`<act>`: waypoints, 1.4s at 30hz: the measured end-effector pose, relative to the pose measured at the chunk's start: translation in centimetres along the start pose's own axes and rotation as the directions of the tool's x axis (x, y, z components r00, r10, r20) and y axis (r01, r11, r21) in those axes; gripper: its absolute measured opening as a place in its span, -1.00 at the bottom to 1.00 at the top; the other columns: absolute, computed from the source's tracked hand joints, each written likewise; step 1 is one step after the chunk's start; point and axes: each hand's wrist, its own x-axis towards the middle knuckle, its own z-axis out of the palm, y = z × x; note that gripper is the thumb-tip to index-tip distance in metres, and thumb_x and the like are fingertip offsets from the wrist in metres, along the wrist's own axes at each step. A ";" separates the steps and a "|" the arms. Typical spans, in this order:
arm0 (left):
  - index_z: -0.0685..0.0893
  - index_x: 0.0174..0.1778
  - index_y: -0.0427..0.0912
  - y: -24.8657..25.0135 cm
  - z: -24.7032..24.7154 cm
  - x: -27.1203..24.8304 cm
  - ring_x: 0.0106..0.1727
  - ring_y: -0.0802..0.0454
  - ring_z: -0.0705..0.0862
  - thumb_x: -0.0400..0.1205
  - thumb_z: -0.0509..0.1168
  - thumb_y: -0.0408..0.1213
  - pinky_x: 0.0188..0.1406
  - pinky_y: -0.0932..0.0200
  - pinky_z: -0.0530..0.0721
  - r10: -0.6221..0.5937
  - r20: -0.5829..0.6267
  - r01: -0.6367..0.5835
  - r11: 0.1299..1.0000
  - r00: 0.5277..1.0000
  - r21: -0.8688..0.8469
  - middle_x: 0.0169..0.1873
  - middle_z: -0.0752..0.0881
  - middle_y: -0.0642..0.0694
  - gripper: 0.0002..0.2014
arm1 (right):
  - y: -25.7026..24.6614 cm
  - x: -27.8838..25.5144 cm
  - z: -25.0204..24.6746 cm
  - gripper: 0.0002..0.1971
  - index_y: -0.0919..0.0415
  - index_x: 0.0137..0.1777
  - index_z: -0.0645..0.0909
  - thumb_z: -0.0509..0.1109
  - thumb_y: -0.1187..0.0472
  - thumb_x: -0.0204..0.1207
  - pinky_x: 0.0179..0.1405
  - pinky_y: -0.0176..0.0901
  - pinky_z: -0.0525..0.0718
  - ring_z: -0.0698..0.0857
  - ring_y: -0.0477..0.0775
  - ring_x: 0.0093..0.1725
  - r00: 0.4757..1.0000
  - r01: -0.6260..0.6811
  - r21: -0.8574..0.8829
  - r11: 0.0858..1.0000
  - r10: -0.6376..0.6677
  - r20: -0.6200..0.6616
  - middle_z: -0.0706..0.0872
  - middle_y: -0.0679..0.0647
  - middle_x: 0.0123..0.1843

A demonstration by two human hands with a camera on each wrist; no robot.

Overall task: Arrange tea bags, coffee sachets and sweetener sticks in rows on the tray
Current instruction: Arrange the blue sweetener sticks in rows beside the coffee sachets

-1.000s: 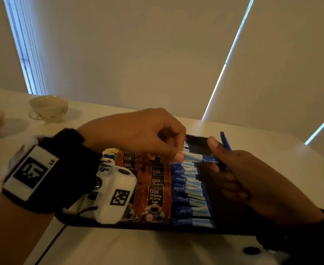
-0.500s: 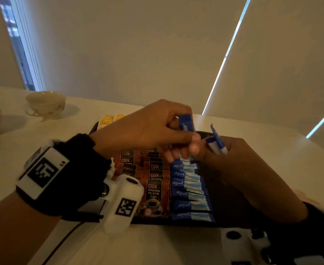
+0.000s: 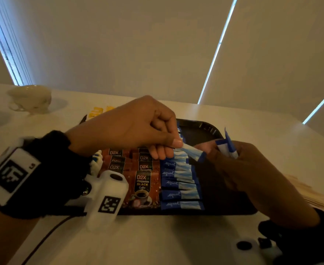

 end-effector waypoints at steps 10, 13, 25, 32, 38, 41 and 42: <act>0.71 -0.14 -0.23 -0.5 1.3 0.3 -0.34 0.04 0.80 0.51 0.42 -0.25 -0.27 0.20 0.78 -0.028 0.001 0.028 0.998 1.000 0.053 -0.34 0.82 -0.08 -0.88 | 0.7 -0.4 -0.1 -0.80 0.15 -0.12 0.65 0.37 0.04 0.38 -0.66 -0.51 0.44 0.56 -0.25 -0.63 1.000 -0.008 0.008 1.000 0.008 0.019 0.63 -0.16 -0.61; 0.71 -0.09 -0.02 -0.4 0.2 0.2 -0.24 0.23 0.76 0.47 0.44 -0.13 -0.20 0.28 0.75 -0.010 -0.054 0.023 0.969 0.998 0.244 -0.26 0.79 0.06 -0.86 | 1.5 0.4 -0.3 -0.88 0.12 -0.15 0.68 0.39 0.08 0.45 -0.34 -0.32 0.68 0.75 -0.11 -0.27 0.996 -0.083 -0.137 0.987 0.088 0.032 0.78 -0.02 -0.27; 0.58 -0.08 0.27 1.6 -6.6 -3.6 -0.15 0.38 0.69 0.31 0.27 0.17 -0.35 0.50 0.60 0.174 -0.440 -0.022 0.944 0.881 0.328 -0.03 0.66 0.30 -0.72 | 3.5 3.6 0.1 -0.86 0.14 -0.25 0.68 0.43 0.12 0.50 -0.40 -0.35 0.53 0.61 -0.13 -0.42 0.940 -0.227 -0.495 0.839 0.322 0.115 0.68 0.02 -0.35; 0.67 -0.06 0.10 1.3 -5.8 -2.8 -0.16 0.27 0.70 0.31 0.26 0.22 -0.30 0.41 0.71 0.194 -0.300 -0.073 0.926 0.934 0.371 -0.10 0.71 0.15 -0.61 | 0.8 2.6 1.0 -0.88 0.02 -0.05 0.59 0.37 0.02 0.50 -0.21 -0.31 0.57 0.67 -0.14 -0.10 0.987 -0.015 -0.503 0.864 0.094 0.131 0.68 -0.08 -0.09; 0.74 -0.01 -0.11 0.4 -3.4 -1.3 -0.32 0.24 0.73 0.49 0.33 0.09 -0.25 0.27 0.69 0.098 -0.050 -0.076 0.941 0.994 0.329 -0.33 0.77 0.07 -0.65 | -3.3 2.9 3.2 -0.86 0.03 -0.07 0.59 0.33 0.00 0.54 -0.24 -0.14 0.69 0.72 -0.06 -0.24 0.964 0.254 -0.562 0.787 -0.250 0.085 0.71 -0.01 -0.21; 0.75 0.01 -0.11 -0.1 -2.9 -0.8 -0.35 0.29 0.70 0.53 0.35 0.04 -0.28 0.36 0.64 0.120 -0.096 -0.088 0.954 0.988 0.287 -0.40 0.74 0.22 -0.69 | -4.8 3.9 4.1 -0.87 0.06 -0.12 0.51 0.32 0.03 0.56 -0.26 -0.02 0.69 0.71 0.08 -0.28 0.923 0.306 -0.618 0.724 -0.385 0.007 0.70 0.06 -0.24; 0.75 0.02 -0.10 -0.1 -3.0 -0.8 -0.38 0.35 0.66 0.53 0.37 0.02 -0.31 0.44 0.57 0.149 -0.142 -0.103 0.952 0.979 0.287 -0.44 0.70 0.29 -0.71 | -5.2 4.3 4.3 -0.88 0.01 -0.11 0.45 0.31 0.02 0.58 -0.29 -0.16 0.64 0.67 0.04 -0.27 0.907 0.314 -0.661 0.681 -0.421 -0.003 0.67 0.02 -0.24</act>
